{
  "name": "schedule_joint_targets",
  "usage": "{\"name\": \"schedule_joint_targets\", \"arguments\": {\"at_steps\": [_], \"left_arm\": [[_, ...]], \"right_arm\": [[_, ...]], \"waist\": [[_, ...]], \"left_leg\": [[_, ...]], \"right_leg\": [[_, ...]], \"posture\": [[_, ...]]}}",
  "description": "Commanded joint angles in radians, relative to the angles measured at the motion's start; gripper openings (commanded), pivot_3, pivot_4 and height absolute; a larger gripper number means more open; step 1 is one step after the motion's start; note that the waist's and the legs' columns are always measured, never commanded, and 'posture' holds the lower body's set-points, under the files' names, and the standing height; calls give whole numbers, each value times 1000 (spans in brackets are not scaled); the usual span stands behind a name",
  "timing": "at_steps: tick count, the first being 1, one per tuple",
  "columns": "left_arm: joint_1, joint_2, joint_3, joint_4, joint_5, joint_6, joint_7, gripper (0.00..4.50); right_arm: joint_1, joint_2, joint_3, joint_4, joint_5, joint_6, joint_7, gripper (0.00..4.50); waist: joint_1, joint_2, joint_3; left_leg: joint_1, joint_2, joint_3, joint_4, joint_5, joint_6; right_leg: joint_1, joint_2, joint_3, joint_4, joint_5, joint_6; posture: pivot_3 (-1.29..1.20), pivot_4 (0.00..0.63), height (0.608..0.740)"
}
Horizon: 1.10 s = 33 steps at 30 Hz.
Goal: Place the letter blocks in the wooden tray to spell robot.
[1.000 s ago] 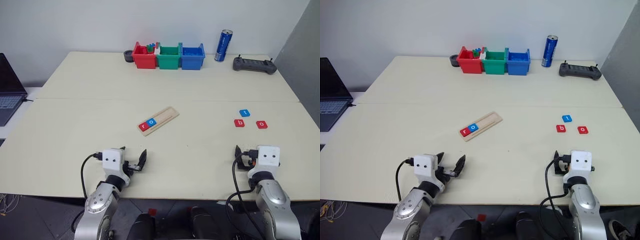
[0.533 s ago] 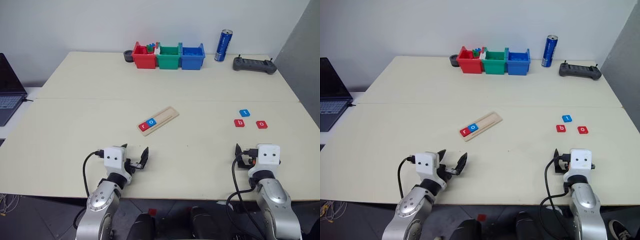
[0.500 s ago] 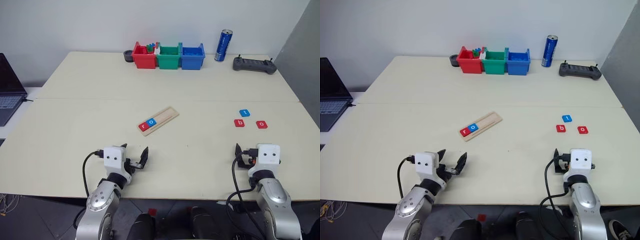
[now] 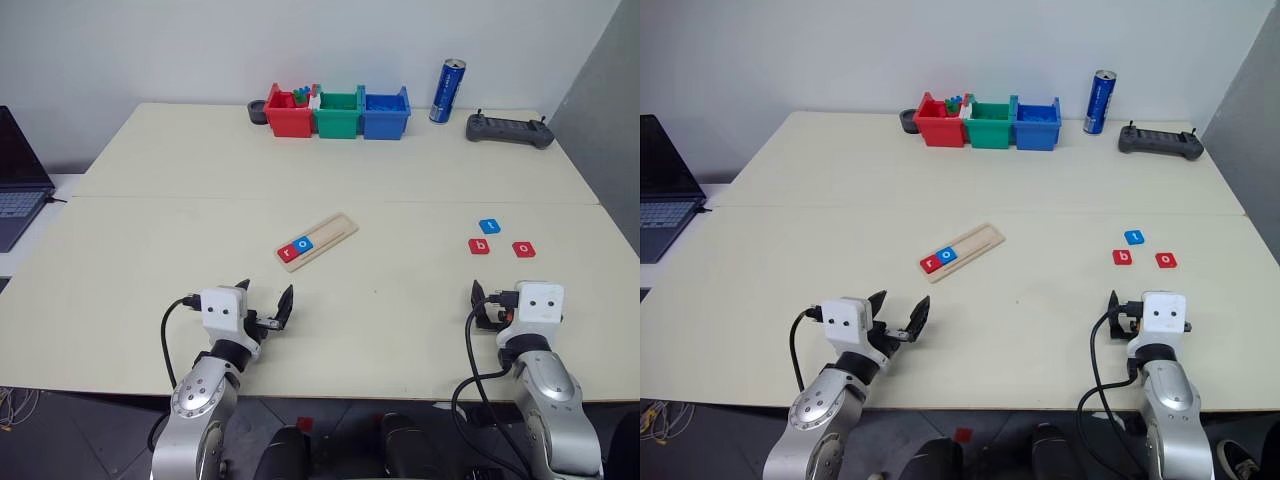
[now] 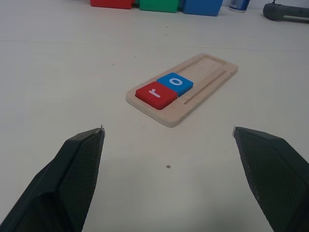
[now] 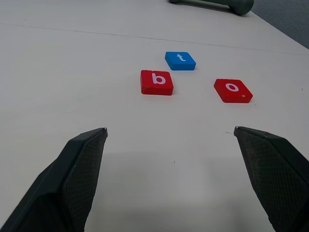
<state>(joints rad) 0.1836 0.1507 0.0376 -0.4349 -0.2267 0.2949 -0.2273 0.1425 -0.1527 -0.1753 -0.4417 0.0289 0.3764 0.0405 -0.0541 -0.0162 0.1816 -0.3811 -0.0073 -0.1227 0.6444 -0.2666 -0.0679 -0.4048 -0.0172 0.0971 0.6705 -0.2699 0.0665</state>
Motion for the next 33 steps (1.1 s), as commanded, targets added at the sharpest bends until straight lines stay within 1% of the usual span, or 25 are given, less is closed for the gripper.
{"name": "schedule_joint_targets", "arguments": {"at_steps": [1, 5, 8, 10, 13, 16, 18, 21, 24, 28, 31, 33], "left_arm": [[-11, -3, 2, -30, -5, -21, 2, 4500], [-18, 2, 3, -28, 1, -9, 7, 4500], [-24, 19, 7, -25, -6, -6, -13, 4500], [-54, 51, 22, -19, -23, 3, -45, 4500], [-163, 146, 87, 45, -75, 27, -123, 4500], [-251, 228, 117, 121, -124, 41, -214, 4500], [-301, 283, 121, 174, -147, 40, -296, 4500], [-351, 348, 111, 247, -166, 22, -413, 4500], [-404, 408, 90, 345, -178, 7, -549, 4500], [-484, 456, 47, 515, -137, -60, -680, 4500], [-563, 461, 24, 651, -102, -133, -738, 4500], [-620, 453, 11, 741, -80, -180, -768, 4500]], "right_arm": [[-13, 3, -6, -46, 1, -31, -8, 4476], [-18, 0, -1, -45, -10, -38, -10, 4476], [-27, -20, 17, -51, -14, -44, 19, 4476], [-52, -44, 22, -51, 4, -27, 53, 4476], [-127, -126, 12, -37, 84, 14, 174, 4476], [-196, -195, -17, -4, 164, 57, 261, 4476], [-231, -243, -26, 10, 218, 88, 331, 4476], [-266, -302, -15, 10, 298, 137, 426, 4476], [-298, -366, 23, -6, 393, 196, 556, 4476], [-370, -420, 53, -7, 513, 286, 670, 4476], [-435, -450, 62, -8, 592, 358, 721, 4476], [-467, -470, 76, -5, 615, 379, 748, 4476]], "waist": [[0, 0, 0], [0, 0, 0], [0, 0, 0], [-1, 0, 0], [-1, 0, 0], [-1, 0, 0], [-1, 0, 0], [-1, -1, 1], [-2, 0, 1], [-3, -1, 2], [-3, -2, 2], [-1, -2, 2]], "left_leg": [[0, 0, 0, 0, 0, 0], [0, 0, 0, 0, 0, 0], [0, 0, 0, 0, 0, 0], [0, 0, 0, 0, 0, 0], [0, 0, 0, 0, 0, 0], [1, 0, 0, 1, 0, 0], [1, 0, 0, 0, 0, 0], [0, 0, -1, 0, 0, 0], [0, 0, -1, -1, 0, 1], [0, 0, -1, 0, 0, 1], [0, 0, -1, 0, 0, 1], [-1, 0, -2, 0, 0, 1]], "right_leg": [[0, 0, 0, 0, 0, 0], [0, 0, 0, 0, 0, 0], [0, 0, 0, 0, 0, 0], [0, 0, 0, 0, 0, 0], [0, 0, 0, 1, 0, 0], [0, 1, -1, 1, 0, 0], [0, 1, -1, 1, 2, -4], [0, 0, -1, 1, 3, -5], [0, 1, -1, 1, 3, -5], [0, 1, -1, 1, 3, -5], [0, 1, -2, 1, 3, -5], [0, 1, -3, 1, 3, -5]], "posture": [[0, 150, 740], [0, 150, 740], [0, 150, 740], [0, 150, 740], [0, 150, 740], [0, 150, 740], [0, 150, 740], [0, 150, 740], [0, 150, 740], [0, 150, 740], [0, 150, 740], [0, 150, 740]]}}
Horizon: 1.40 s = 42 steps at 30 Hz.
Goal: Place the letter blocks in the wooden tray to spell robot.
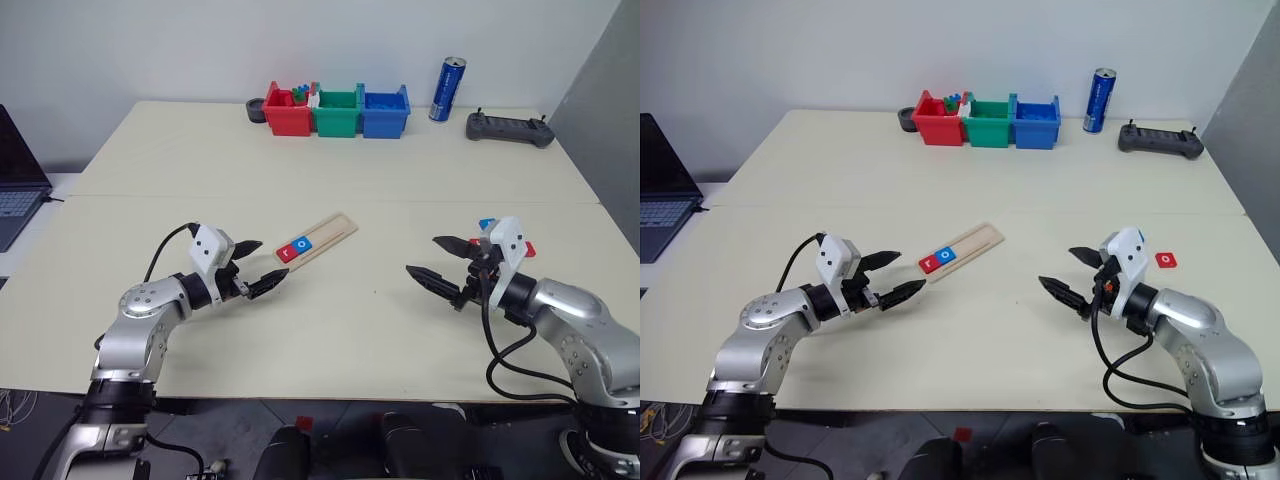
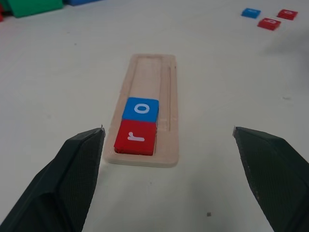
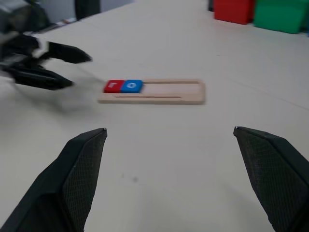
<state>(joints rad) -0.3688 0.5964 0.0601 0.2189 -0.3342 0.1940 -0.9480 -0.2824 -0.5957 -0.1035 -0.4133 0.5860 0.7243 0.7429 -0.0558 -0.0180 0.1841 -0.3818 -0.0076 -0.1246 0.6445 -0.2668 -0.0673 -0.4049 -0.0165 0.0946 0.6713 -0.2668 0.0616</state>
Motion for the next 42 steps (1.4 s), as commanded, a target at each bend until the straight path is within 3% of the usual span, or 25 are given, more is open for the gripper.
{"name": "schedule_joint_targets", "arguments": {"at_steps": [1, 18, 38, 42], "left_arm": [[-93, 2, -16, 127, 36, -100, -59, 4500], [-305, -83, -64, 575, 164, -382, -121, 4500], [-380, -120, -81, 801, 245, -457, -141, 4500], [-391, -119, -78, 822, 249, -465, -143, 3655]], "right_arm": [[-56, -33, 12, -29, 62, 36, 53, 4476], [-94, -23, 40, -54, 69, 45, 20, 4476], [-91, -22, 34, -84, 97, 63, -23, 4476], [-96, -23, 35, -83, 99, 63, -28, 4500]], "waist": [[1, 0, 0], [1, -1, 0], [0, -1, 0], [-1, -1, 0]], "left_leg": [[0, 0, 0, 0, 0, 0], [-2, -1, -4, 0, 0, 0], [-2, -1, -5, 1, 0, 0], [-1, -1, -5, 1, 0, 0]], "right_leg": [[0, 0, -1, 0, 0, 0], [0, -1, -4, 0, 0, 0], [0, -1, -4, 2, 0, 0], [0, 0, -4, 3, 0, 0]], "posture": [[0, 150, 740], [0, 150, 740], [0, 150, 740], [0, 150, 740]]}}
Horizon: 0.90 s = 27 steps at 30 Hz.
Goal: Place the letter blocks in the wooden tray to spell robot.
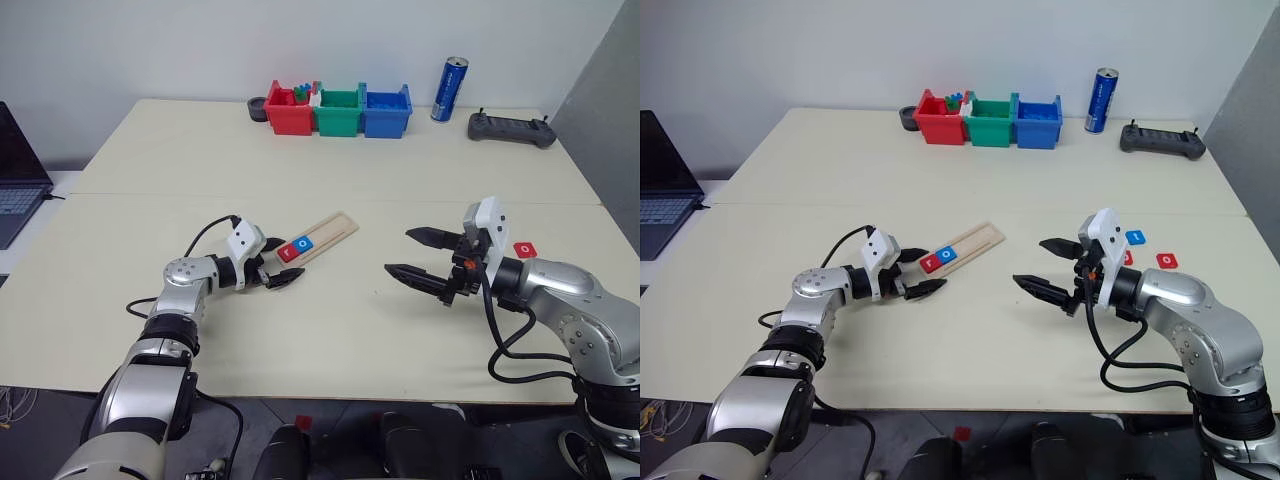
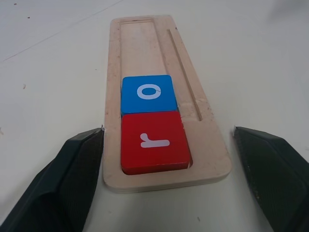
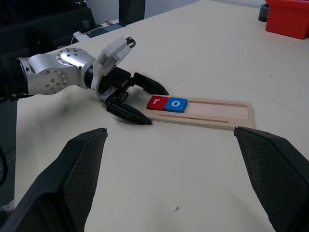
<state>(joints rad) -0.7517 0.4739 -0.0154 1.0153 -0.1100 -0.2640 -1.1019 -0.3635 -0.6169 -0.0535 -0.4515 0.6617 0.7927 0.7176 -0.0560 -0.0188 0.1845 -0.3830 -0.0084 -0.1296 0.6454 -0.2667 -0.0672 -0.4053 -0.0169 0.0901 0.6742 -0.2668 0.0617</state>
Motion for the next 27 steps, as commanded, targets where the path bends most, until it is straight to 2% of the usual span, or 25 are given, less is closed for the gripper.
{"name": "schedule_joint_targets", "arguments": {"at_steps": [1, 12, 22, 27], "left_arm": [[-12, 3, -3, 31, 26, -9, 11, 3397], [-18, -1, -20, 17, 34, -43, -41, 3380], [121, -39, -75, -322, -47, 12, -251, 3380], [152, -34, -106, -389, -53, 29, -316, 3380]], "right_arm": [[-14, -2, -15, -44, 23, -6, -2, 4500], [5, -14, -10, -46, -2, -34, 9, 4500], [41, -98, -9, -24, -52, -129, 110, 4500], [101, -154, 5, -13, -83, -213, 217, 4500]], "waist": [[-1, 0, 0], [-1, 0, 0], [1, 0, 0], [1, 0, 0]], "left_leg": [[0, 0, 0, 0, 0, 0], [0, 0, 0, 0, 0, 0], [-1, 0, -1, 0, 0, 0], [-1, 0, -1, 0, 0, 0]], "right_leg": [[0, 0, 0, 0, 0, 0], [0, 0, 0, 1, 0, 0], [0, 0, 0, -1, 0, 0], [0, 0, -1, 0, 0, 0]], "posture": [[0, 150, 740], [0, 150, 740], [0, 150, 740], [0, 150, 740]]}}
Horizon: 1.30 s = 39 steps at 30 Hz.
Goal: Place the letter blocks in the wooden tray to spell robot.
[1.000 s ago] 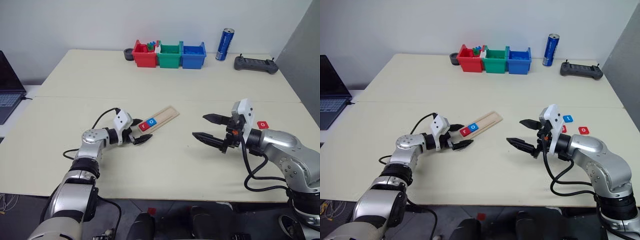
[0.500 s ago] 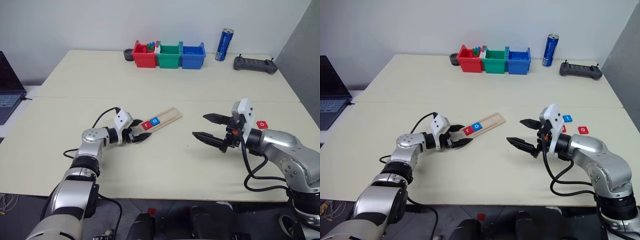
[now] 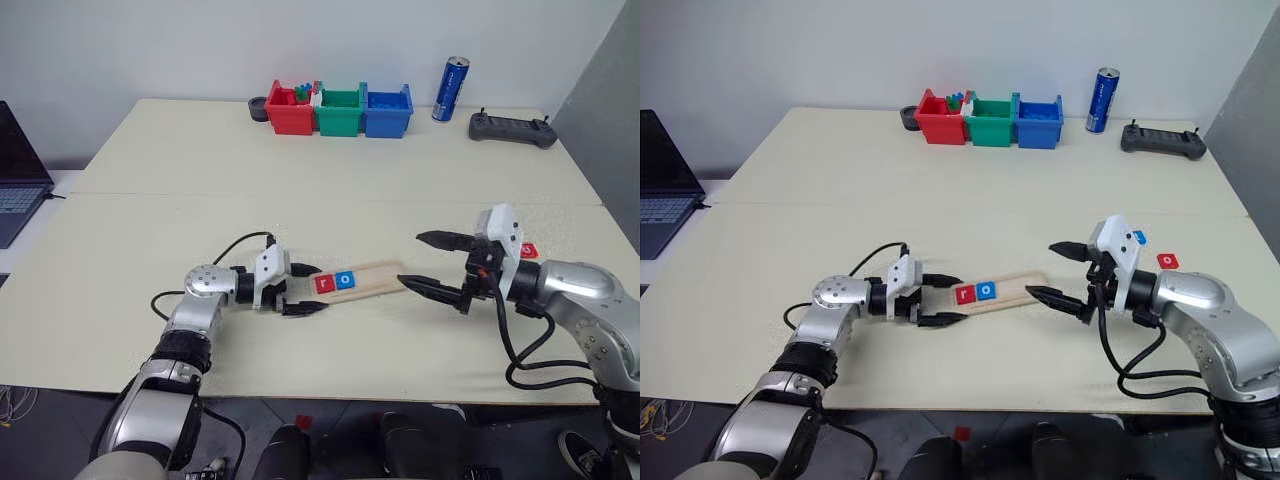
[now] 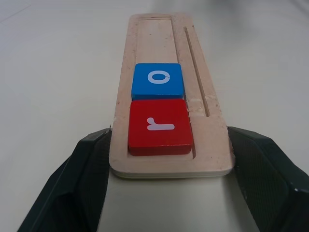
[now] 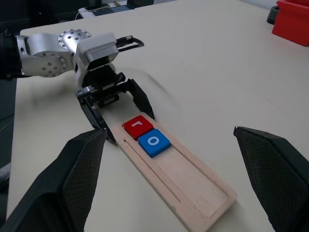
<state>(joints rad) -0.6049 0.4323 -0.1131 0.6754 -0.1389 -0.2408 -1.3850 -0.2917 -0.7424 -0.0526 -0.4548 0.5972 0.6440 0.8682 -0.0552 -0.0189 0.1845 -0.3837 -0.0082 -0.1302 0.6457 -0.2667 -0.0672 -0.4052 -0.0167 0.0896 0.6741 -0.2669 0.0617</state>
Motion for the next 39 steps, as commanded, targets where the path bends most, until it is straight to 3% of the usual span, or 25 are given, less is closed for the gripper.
{"name": "schedule_joint_targets", "arguments": {"at_steps": [1, 11, 39], "left_arm": [[6, 7, -12, -50, -25, 5, -42, 3380], [-17, -1, -35, 2, -11, -45, -83, 3380], [-83, -36, -50, 116, 12, -121, -97, 3380]], "right_arm": [[48, -38, 8, -10, -28, -89, 91, 4500], [65, -74, 33, 69, -100, -228, 208, 4500], [13, -54, 49, 114, -122, -237, 193, 4500]], "waist": [[0, 0, 0], [-2, 0, 0], [-1, 0, 0]], "left_leg": [[0, 0, 0, 0, 0, 0], [1, 0, 1, 0, 0, 0], [0, 0, 1, 0, 0, 0]], "right_leg": [[0, 0, 0, 0, 0, 0], [0, 0, 0, 0, 0, 0], [0, 0, 0, 0, 0, 0]], "posture": [[0, 150, 740], [0, 150, 740], [0, 150, 740]]}}
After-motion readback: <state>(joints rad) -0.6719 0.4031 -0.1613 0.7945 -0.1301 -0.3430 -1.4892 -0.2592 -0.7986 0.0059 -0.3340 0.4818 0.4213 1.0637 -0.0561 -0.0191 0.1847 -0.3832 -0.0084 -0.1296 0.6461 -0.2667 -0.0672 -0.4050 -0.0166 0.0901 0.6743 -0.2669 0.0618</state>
